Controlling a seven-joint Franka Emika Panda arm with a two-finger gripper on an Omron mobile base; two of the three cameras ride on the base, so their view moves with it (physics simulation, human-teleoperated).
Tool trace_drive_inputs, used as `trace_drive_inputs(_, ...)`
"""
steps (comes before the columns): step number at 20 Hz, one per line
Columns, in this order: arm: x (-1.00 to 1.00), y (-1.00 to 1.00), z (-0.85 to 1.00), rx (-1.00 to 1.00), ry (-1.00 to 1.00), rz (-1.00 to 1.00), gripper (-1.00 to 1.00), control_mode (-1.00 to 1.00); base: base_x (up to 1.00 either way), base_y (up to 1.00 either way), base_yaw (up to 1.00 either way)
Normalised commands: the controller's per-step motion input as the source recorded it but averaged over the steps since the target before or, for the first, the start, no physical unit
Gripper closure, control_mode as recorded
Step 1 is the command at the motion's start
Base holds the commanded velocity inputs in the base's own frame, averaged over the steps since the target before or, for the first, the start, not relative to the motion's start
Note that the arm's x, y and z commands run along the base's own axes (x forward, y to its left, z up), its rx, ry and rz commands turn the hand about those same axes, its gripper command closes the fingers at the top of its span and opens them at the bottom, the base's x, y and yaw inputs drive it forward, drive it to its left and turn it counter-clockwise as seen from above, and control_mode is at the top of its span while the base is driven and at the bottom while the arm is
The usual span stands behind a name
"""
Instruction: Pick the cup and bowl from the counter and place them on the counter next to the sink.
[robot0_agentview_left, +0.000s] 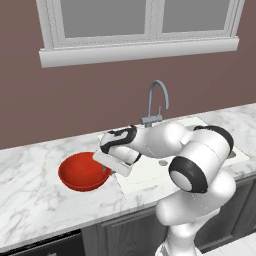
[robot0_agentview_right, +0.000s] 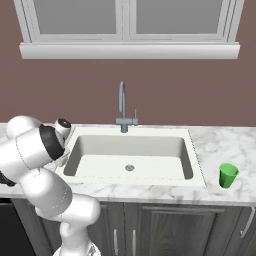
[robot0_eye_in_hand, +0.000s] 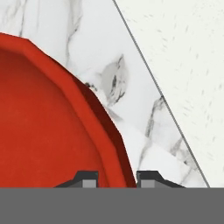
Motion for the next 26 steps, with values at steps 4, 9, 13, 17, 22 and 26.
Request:
trace_drive_inputs(4, 0.00, 0.00, 0.00, 0.00, 0.00, 0.00, -1.00, -1.00, 0.00, 0.00, 0.00)
trace_drive_inputs(9, 0.00, 0.01, 0.00, 0.00, 0.00, 0.00, -1.00, -1.00, 0.00, 0.00, 0.00)
trace_drive_inputs(13, -0.01, 0.00, 0.00, 0.00, 0.00, 0.00, -1.00, -1.00, 0.00, 0.00, 0.00)
trace_drive_inputs(17, -0.13, -0.14, 0.05, 0.00, -0.06, 0.00, -1.00, -1.00, 0.00, 0.00, 0.00)
trace_drive_inputs(22, -0.03, -0.23, 0.28, 0.00, -0.11, 0.00, -1.00, -1.00, 0.00, 0.00, 0.00)
trace_drive_inputs(26, -0.04, -0.19, 0.32, 0.00, -0.14, 0.00, -1.00, -1.00, 0.00, 0.00, 0.00)
